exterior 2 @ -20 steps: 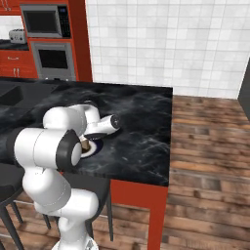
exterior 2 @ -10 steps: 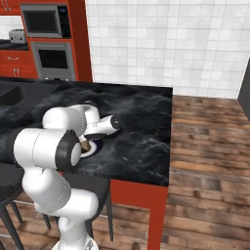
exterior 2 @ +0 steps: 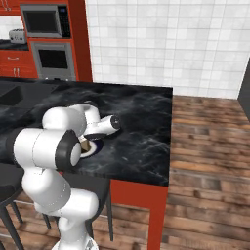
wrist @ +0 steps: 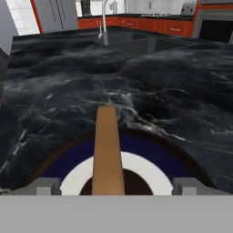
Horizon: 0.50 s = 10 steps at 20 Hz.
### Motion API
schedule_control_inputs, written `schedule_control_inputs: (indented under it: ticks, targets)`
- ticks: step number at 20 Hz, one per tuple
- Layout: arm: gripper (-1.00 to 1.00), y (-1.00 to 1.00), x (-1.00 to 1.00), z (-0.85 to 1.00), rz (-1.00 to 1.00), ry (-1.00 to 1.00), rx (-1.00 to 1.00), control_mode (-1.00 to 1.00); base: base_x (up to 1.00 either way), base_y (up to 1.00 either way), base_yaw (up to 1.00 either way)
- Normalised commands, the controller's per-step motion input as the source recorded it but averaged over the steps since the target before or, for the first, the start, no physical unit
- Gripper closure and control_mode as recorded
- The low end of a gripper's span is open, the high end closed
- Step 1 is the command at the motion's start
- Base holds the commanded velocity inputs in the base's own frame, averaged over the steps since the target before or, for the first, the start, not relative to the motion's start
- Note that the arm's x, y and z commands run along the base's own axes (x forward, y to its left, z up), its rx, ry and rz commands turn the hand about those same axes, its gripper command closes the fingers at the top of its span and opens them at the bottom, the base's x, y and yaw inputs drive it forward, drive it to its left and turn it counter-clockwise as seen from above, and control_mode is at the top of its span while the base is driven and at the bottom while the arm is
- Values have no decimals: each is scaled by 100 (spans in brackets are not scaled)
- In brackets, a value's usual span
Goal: Start the toaster. Once the lever pops up, take the bread to the plate on the dining counter.
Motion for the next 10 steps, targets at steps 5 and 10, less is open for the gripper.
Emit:
schedule_control_inputs:
  ticks: [5, 10]
  targets:
    - [-100, 0, 0, 22, 0, 0, 0, -100, 0, 0, 0]
    - [-100, 0, -2, 63, 0, 0, 0, -100, 0, 0, 0]
